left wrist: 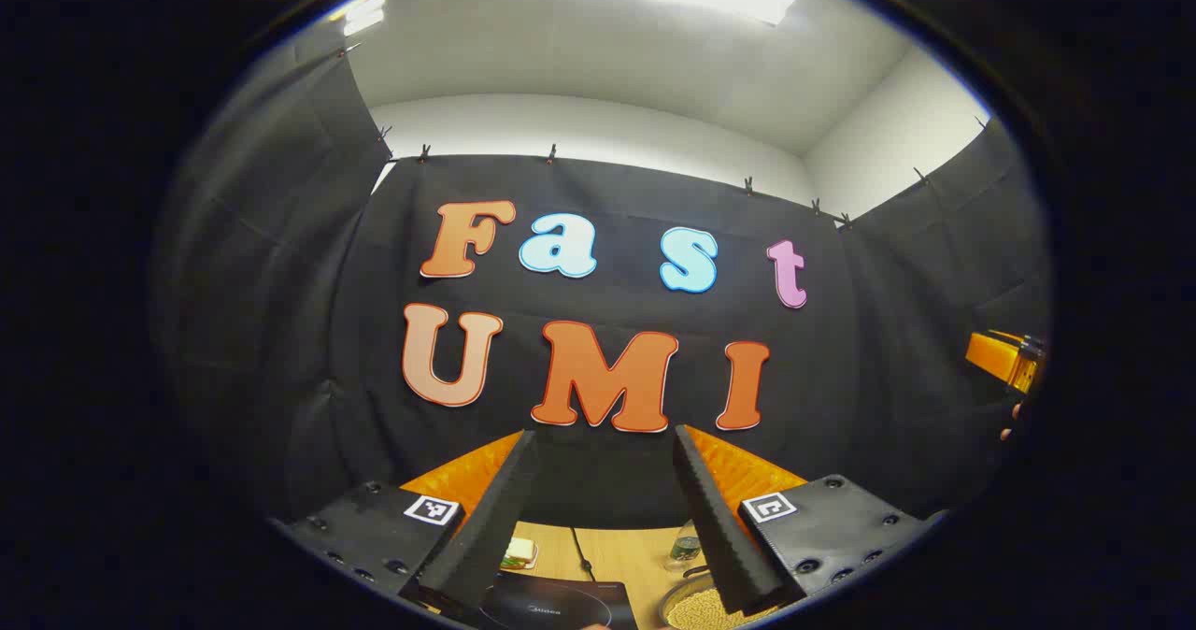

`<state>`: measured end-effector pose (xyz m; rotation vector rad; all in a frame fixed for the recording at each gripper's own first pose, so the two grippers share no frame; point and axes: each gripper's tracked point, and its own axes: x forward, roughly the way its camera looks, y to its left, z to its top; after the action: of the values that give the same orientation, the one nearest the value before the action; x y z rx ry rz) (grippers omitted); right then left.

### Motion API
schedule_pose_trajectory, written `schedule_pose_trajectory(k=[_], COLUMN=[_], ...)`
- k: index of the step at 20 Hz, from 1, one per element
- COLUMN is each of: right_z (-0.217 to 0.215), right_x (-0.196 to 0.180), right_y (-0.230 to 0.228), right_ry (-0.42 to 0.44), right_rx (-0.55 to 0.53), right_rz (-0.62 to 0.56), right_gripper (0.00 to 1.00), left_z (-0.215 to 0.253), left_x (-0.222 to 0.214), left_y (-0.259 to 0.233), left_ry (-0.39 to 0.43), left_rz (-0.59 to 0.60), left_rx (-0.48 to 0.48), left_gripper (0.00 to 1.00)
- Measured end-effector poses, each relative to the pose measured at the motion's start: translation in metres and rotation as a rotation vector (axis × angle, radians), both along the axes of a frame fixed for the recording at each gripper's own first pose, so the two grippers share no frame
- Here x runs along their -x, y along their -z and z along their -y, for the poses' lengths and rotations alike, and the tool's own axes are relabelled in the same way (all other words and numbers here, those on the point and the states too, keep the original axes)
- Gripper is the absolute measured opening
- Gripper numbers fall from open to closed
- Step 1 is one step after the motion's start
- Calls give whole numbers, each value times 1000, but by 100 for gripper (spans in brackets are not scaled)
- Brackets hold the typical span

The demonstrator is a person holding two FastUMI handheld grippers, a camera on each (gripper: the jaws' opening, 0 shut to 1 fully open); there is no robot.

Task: First push the handle of the pot to place it horizontally, then grasp the pot with both hands and set it on the induction cooktop.

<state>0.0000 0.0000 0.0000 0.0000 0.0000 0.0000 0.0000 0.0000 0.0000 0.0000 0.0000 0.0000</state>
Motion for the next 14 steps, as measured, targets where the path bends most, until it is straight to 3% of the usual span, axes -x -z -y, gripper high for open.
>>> schedule_pose_trajectory(k=[2, 9, 12, 14], right_z=[-1, -9, -10, -12], right_x=[-2, -4, -6, -7], right_y=[-4, 0, -1, -2], right_ry=[14, 17, 19, 10], right_rx=[32, 44, 46, 47], right_rz=[17, -2, -3, -6], right_gripper=[98, 95, 95, 95], left_z=[-5, -16, -5, -13], left_x=[0, 4, 2, -3], left_y=[-2, -17, -15, -18], left_ry=[-20, -33, 36, 37], left_rz=[1, 44, 8, -8], left_rx=[9, 25, 95, 122], left_gripper=[95, 94, 94, 96])
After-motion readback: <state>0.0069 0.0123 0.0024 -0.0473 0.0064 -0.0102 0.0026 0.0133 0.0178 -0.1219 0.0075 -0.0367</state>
